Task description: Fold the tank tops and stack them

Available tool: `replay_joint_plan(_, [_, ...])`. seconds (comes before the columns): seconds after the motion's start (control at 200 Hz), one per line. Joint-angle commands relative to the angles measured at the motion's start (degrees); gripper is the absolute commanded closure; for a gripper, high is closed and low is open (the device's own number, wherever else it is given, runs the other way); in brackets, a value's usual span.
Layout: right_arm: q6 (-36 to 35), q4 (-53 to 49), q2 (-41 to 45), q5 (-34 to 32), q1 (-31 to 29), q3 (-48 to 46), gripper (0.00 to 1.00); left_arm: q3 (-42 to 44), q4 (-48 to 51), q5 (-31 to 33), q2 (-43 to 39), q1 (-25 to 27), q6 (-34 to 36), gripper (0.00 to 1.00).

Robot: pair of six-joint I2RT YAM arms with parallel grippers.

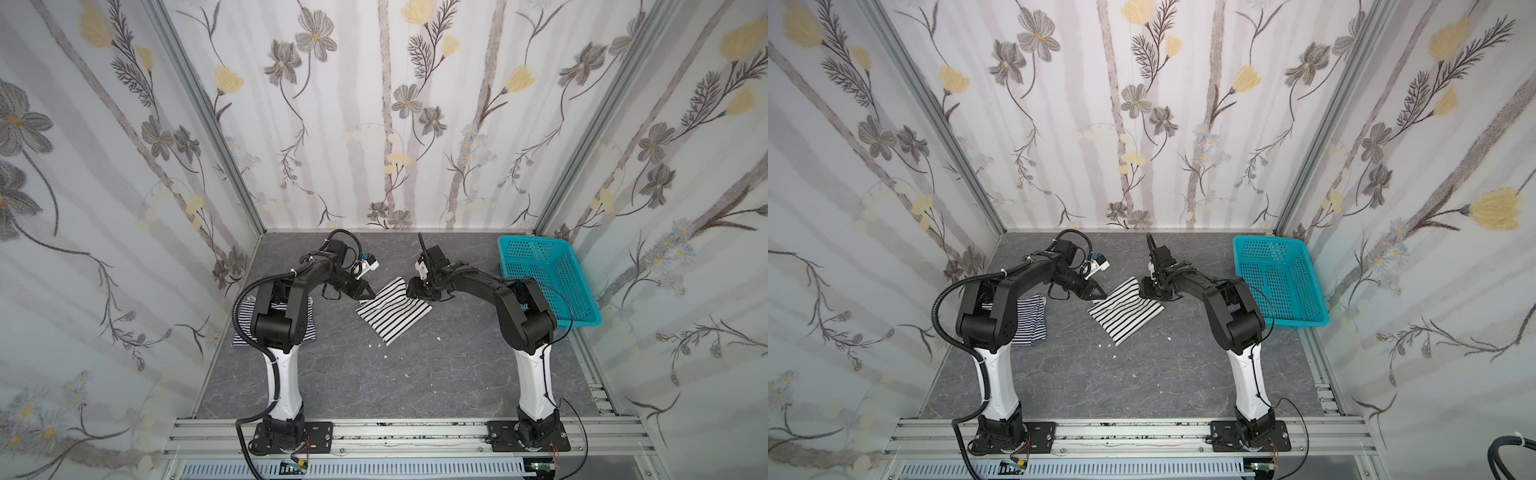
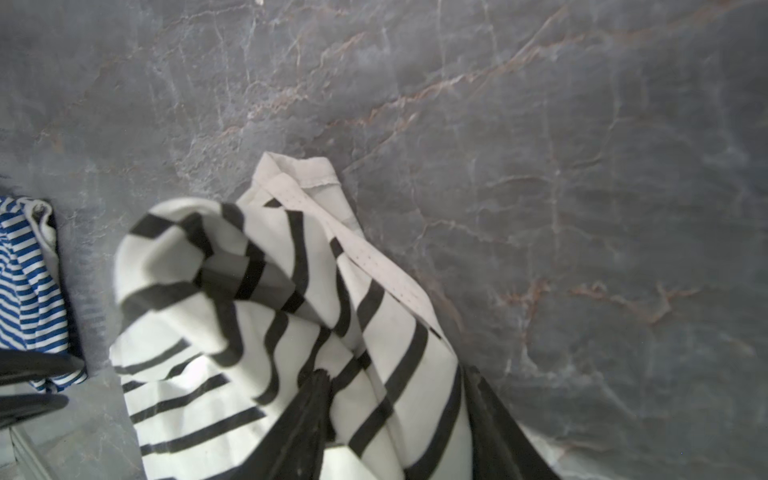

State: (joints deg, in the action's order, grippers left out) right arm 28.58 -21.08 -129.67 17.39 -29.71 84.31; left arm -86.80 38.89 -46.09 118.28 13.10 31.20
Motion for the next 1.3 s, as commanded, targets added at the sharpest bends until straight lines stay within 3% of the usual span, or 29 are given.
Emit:
replay_joint_plan(0.0, [2.88, 4.22, 3.24, 1.95, -1.16, -4.23, 0.48, -2.66, -0.49, -0.27, 1.29, 0.67, -1.12, 0.86])
replay_joint_plan(0.18, [7.09, 8.46, 10.92, 1.46, -2.70, -13.47, 0.47, -5.13, -0.49, 0.37, 2.41, 1.83, -2.20, 0.83])
replay_joint_plan(0.255, [7.28, 9.22, 13.39, 0.99, -2.77, -14.94, 0.46, -4.97, -0.53, 0.44, 1.15, 1.84, -2.50, 0.73])
replay_joint_plan(0.515, [0.11, 6.02, 10.50, -1.37, -2.63, -6.28, 0.45, 2.15, -1.02, 3.85, -6.87, 1.66, -3.25, 0.56])
replay_joint_plan(0.789, [-5.34, -2.15, 1.23, -3.67, -2.34, 7.01, 0.46, 12.26, -2.27, 6.04, -11.48, -1.51, -2.16, 0.52])
replay_joint_plan(1.039, [-6.32, -3.06, 3.29, -2.41, -3.07, 6.30, 0.66, 19.82, -2.62, 4.99, -13.20, -3.25, -0.72, 0.51])
replay_joint_plan(1.294, [-6.87, -3.75, 2.79, -2.08, -3.70, 5.91, 0.62, 20.20, -3.90, 4.14, -10.82, -3.24, -1.01, 0.51])
